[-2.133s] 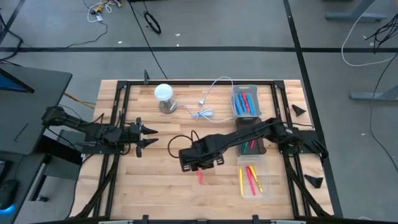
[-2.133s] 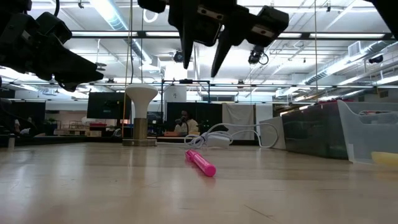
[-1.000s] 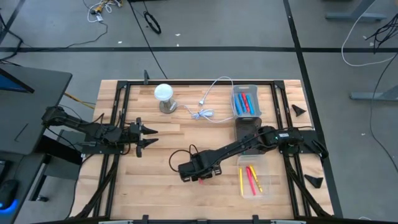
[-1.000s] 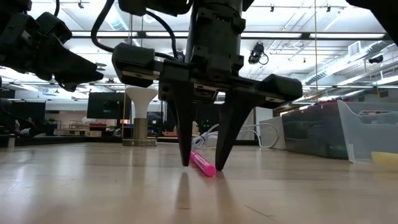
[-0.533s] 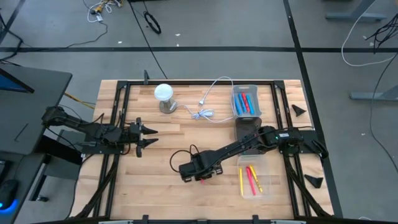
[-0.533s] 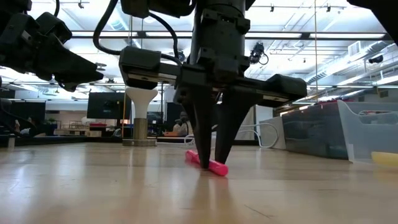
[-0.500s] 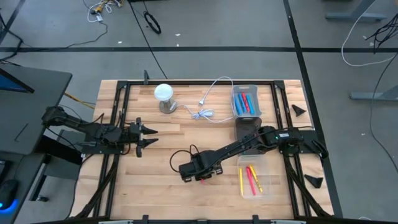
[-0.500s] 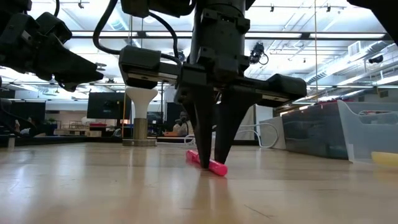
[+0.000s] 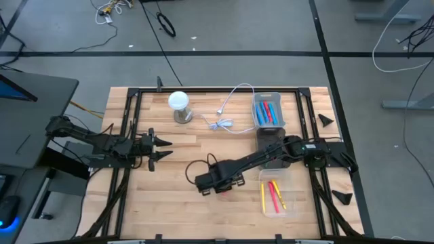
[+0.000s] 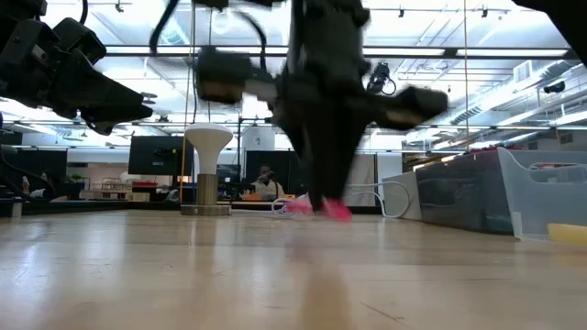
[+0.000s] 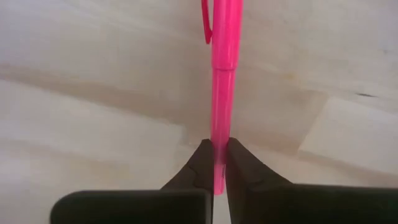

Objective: Pick & Place Markers
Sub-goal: Put the pink pen into the transparent bin

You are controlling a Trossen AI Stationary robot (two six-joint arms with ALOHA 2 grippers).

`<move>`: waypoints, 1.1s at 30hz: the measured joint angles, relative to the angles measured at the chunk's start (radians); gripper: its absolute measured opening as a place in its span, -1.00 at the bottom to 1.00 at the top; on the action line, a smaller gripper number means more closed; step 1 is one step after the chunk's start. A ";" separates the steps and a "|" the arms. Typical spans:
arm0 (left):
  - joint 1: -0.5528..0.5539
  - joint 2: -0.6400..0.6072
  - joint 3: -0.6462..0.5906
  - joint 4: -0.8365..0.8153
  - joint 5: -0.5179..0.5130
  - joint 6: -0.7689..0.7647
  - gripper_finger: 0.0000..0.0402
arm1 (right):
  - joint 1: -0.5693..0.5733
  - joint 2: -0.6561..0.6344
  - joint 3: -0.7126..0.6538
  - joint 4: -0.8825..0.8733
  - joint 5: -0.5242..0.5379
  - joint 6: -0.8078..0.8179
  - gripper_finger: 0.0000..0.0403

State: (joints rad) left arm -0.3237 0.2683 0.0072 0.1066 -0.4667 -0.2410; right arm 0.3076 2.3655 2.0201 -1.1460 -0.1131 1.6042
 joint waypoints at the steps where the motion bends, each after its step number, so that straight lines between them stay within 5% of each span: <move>1: 0.000 0.000 0.000 0.000 0.000 0.000 -0.09 | -0.002 -0.010 0.009 -0.012 0.000 0.000 -0.95; 33: 0.000 0.000 0.000 0.000 0.000 0.000 -0.09 | 0.078 -0.192 -0.007 -0.219 -0.022 0.207 -0.94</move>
State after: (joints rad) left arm -0.3237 0.2681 0.0071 0.1064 -0.4666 -0.2409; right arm 0.3853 2.1737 2.0130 -1.3654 -0.1354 1.8114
